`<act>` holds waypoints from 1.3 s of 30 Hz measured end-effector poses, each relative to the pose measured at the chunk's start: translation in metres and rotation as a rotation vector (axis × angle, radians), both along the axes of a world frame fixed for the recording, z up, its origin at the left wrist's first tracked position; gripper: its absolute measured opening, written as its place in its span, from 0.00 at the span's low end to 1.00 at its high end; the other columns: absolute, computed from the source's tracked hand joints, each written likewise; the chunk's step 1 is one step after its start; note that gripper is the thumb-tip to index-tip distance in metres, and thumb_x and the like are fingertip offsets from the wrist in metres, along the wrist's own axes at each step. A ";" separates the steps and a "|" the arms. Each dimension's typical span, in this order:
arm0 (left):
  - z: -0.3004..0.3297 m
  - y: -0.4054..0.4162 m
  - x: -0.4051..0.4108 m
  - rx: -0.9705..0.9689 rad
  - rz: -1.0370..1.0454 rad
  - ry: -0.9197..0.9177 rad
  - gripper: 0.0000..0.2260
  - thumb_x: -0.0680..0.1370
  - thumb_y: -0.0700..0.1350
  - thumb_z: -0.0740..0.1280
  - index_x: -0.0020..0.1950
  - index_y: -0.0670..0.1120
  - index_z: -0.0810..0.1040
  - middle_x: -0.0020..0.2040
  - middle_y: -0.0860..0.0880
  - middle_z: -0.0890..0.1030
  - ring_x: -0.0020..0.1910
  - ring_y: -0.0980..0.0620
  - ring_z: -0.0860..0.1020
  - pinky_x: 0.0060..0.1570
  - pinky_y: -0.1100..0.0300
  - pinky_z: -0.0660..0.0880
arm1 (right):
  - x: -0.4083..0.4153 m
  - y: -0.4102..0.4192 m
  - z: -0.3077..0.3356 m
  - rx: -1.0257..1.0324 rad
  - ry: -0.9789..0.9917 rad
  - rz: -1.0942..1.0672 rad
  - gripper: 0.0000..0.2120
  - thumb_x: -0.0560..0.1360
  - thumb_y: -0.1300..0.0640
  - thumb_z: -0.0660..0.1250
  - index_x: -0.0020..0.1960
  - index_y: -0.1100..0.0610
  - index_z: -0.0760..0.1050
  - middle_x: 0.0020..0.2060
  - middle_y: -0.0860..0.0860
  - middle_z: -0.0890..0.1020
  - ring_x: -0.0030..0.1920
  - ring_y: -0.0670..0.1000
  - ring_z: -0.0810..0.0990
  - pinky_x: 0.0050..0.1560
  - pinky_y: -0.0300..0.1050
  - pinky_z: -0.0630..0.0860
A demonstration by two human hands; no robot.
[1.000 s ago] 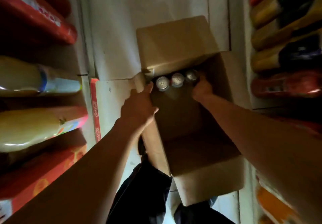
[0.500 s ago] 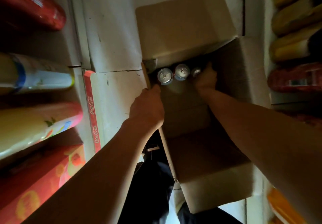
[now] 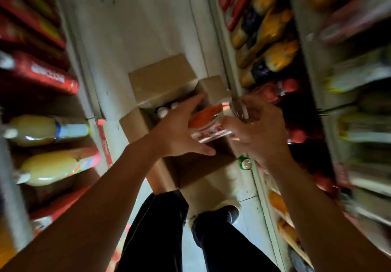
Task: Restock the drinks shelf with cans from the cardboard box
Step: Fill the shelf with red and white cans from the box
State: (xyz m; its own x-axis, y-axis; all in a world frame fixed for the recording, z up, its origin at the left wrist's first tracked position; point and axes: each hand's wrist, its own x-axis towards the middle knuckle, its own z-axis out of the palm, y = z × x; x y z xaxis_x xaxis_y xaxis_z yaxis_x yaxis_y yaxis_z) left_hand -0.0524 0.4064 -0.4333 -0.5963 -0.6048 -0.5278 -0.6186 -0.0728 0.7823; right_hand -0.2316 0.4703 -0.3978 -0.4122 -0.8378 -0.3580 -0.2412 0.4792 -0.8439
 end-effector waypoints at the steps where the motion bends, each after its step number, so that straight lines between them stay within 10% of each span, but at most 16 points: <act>1: 0.042 0.001 -0.015 -0.033 -0.017 0.070 0.48 0.56 0.54 0.84 0.73 0.53 0.66 0.65 0.58 0.74 0.62 0.67 0.73 0.63 0.64 0.73 | -0.006 0.005 0.043 -0.045 -0.023 -0.021 0.17 0.60 0.52 0.78 0.48 0.50 0.81 0.40 0.52 0.85 0.41 0.54 0.85 0.42 0.59 0.82; 4: 0.168 -0.001 -0.051 -0.136 -0.016 0.219 0.31 0.60 0.46 0.83 0.60 0.50 0.76 0.51 0.55 0.83 0.51 0.60 0.82 0.53 0.57 0.79 | -0.026 0.014 0.175 -0.147 -0.031 -0.054 0.17 0.61 0.51 0.78 0.48 0.49 0.81 0.38 0.49 0.85 0.37 0.48 0.84 0.36 0.46 0.80; 9: 0.356 0.022 -0.111 -0.061 -0.078 0.436 0.30 0.64 0.28 0.78 0.60 0.48 0.76 0.48 0.55 0.85 0.48 0.59 0.83 0.47 0.66 0.76 | -0.073 0.057 0.366 -0.261 -0.043 -0.032 0.29 0.61 0.57 0.83 0.59 0.51 0.77 0.46 0.47 0.86 0.45 0.46 0.85 0.44 0.43 0.81; 15: 0.469 0.083 -0.195 -0.175 -0.266 0.576 0.40 0.57 0.46 0.83 0.64 0.58 0.69 0.58 0.53 0.80 0.57 0.56 0.81 0.54 0.56 0.79 | -0.113 0.150 0.485 -0.382 0.140 -0.324 0.26 0.60 0.60 0.83 0.55 0.52 0.79 0.44 0.47 0.86 0.45 0.46 0.85 0.46 0.45 0.82; 20: 0.519 0.138 -0.239 -0.445 -0.346 0.654 0.31 0.60 0.48 0.83 0.60 0.56 0.77 0.48 0.62 0.83 0.48 0.70 0.79 0.44 0.72 0.75 | -0.130 0.212 0.528 -0.432 0.294 -0.564 0.24 0.61 0.59 0.83 0.55 0.51 0.79 0.42 0.42 0.85 0.42 0.36 0.83 0.39 0.29 0.75; 33: 0.525 0.158 -0.281 -0.649 -0.458 0.788 0.33 0.67 0.51 0.78 0.70 0.49 0.72 0.62 0.55 0.79 0.62 0.60 0.77 0.57 0.63 0.77 | -0.156 0.229 0.517 -0.400 0.355 -0.806 0.24 0.60 0.54 0.83 0.52 0.51 0.78 0.42 0.45 0.85 0.44 0.41 0.83 0.45 0.47 0.82; 39: 0.525 0.141 -0.270 -0.829 -0.387 0.805 0.22 0.69 0.55 0.76 0.58 0.45 0.79 0.50 0.55 0.80 0.49 0.59 0.79 0.47 0.61 0.78 | -0.166 0.225 0.512 -0.417 0.369 -0.809 0.23 0.61 0.56 0.82 0.53 0.52 0.77 0.44 0.44 0.85 0.46 0.40 0.83 0.46 0.44 0.82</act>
